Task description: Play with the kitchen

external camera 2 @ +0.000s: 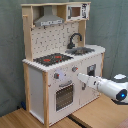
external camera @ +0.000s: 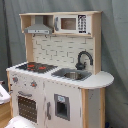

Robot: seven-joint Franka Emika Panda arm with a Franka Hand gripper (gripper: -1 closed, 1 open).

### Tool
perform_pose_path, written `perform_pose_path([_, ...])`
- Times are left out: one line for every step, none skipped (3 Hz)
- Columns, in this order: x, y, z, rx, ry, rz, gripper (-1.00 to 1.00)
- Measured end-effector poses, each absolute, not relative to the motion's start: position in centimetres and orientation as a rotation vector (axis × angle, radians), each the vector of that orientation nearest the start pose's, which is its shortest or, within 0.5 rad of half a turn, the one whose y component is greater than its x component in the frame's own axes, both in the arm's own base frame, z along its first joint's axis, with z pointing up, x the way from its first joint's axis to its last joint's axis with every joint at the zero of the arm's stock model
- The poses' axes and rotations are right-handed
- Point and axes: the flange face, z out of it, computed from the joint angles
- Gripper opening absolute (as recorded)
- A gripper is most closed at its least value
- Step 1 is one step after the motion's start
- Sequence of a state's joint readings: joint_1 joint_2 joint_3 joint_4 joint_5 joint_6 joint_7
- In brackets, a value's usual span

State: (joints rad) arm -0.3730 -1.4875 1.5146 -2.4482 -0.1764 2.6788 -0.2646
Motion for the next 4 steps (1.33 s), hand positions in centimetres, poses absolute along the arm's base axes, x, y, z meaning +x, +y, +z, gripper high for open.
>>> perform_pose_path([20.3,45.6,34.5,1.094,1.223,0.903,1.0])
perform_pose_path([21.1,45.2,33.5,1.16,1.18,0.957,1.0])
perform_pose_path([22.1,44.8,32.6,1.238,1.117,1.028,1.0])
perform_pose_path([23.0,44.6,32.3,1.31,1.06,1.104,1.0])
